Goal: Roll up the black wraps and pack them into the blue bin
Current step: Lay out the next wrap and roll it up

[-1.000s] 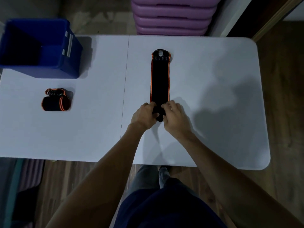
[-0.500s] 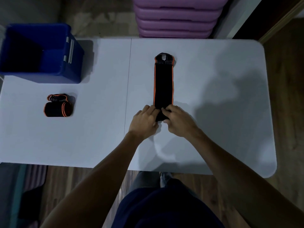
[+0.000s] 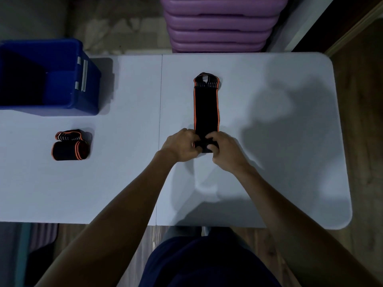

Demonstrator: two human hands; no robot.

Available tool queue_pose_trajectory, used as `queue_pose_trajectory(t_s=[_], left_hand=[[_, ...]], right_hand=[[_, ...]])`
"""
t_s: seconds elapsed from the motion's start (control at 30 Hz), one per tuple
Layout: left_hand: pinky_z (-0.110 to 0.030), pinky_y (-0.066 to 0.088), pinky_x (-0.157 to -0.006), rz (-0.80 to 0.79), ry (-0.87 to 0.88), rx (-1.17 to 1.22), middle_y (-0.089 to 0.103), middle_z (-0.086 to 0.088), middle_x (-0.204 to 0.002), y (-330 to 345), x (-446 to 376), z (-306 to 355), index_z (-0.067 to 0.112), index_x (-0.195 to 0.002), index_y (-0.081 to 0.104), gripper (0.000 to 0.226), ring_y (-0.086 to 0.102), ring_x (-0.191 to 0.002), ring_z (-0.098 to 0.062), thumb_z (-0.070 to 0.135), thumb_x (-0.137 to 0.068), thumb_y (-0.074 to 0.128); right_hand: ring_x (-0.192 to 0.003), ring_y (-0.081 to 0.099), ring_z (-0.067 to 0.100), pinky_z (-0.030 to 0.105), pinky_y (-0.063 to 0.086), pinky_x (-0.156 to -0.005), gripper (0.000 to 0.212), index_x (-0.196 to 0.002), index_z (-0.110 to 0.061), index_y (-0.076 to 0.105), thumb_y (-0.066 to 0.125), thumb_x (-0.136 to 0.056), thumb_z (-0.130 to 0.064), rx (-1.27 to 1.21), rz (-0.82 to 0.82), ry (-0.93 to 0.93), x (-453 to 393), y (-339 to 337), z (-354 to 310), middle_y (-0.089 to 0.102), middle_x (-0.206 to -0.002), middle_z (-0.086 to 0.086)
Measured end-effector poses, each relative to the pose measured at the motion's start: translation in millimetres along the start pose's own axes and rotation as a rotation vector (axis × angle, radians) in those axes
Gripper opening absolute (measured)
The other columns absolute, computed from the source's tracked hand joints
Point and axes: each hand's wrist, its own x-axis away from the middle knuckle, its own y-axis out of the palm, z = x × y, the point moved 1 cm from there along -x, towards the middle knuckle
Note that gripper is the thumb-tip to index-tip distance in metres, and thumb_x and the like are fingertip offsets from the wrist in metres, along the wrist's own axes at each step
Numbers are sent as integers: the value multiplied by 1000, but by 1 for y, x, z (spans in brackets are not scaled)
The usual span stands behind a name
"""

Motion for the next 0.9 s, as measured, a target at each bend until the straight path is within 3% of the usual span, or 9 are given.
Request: queue_pose_trajectory(t_s=[0.07, 0.17, 0.27, 0.43, 0.53, 0.63, 0.77, 0.9], left_hand=[[-33, 49, -67, 20, -18, -51, 62, 0, -102, -2, -6, 1, 17, -94, 68, 22, 61, -90, -23, 36, -86, 60], [-36, 51, -68, 159, 41, -132, 58, -2, -112, 2, -10, -2, 16, -113, 64, 35, 56, -103, -22, 36, -84, 65], [-35, 49, -69, 207, 131, -167, 60, 0, -119, 10, -10, -8, 16, -122, 61, 50, 55, -109, -21, 40, -80, 73], [-36, 51, -76, 185, 151, -171, 57, 0, -124, 3, -19, -13, 19, -127, 64, 51, 51, -115, -21, 42, -82, 73], [-35, 48, -73, 150, 146, -202, 50, -5, -124, -4, -25, -13, 24, -128, 66, 50, 46, -118, -23, 47, -84, 70], [-36, 51, -75, 95, 138, -190, 48, -6, -128, -9, -28, -13, 25, -131, 63, 49, 43, -121, -24, 45, -87, 66], [-38, 54, -74, 116, 142, -149, 55, -3, -125, -7, -27, -9, 19, -130, 57, 58, 50, -116, -22, 51, -83, 66], [-34, 50, -69, 160, 137, -159, 59, 0, -120, -6, -27, -12, 20, -124, 55, 62, 56, -108, -22, 55, -77, 73]], right_hand=[[-94, 62, 26, 28, 43, -74, 15, -104, -16, 63, 58, -90, -13, -5, 17, 22, -12, -5, -1, 69, -100, 4], [-88, 66, 28, 31, 52, -73, 12, -100, -15, 68, 62, -90, -19, 22, 16, 73, -29, -10, 0, 72, -95, 8], [-98, 61, 30, 35, 54, -77, 19, -107, -17, 69, 63, -89, -21, 78, 0, 114, -36, -7, 0, 68, -98, 12], [-113, 47, 26, 39, 54, -78, 28, -112, -12, 64, 68, -87, -24, 102, 150, 62, -34, -13, -1, 53, -116, 8], [-112, 50, 27, 42, 54, -86, 35, -115, -10, 63, 67, -86, -29, 163, 62, -117, -22, -14, 7, 57, -119, 6], [-116, 49, 28, 41, 50, -95, 48, -121, -10, 61, 75, -80, -30, 173, -37, -143, -24, -17, 14, 57, -124, 6], [-111, 55, 31, 43, 47, -97, 34, -115, -10, 63, 68, -86, -27, 182, -87, -125, -47, -31, 10, 61, -119, 9], [-106, 58, 30, 41, 47, -97, 35, -115, -12, 65, 64, -88, -34, 213, -187, -159, -59, -38, 13, 61, -116, 8]])
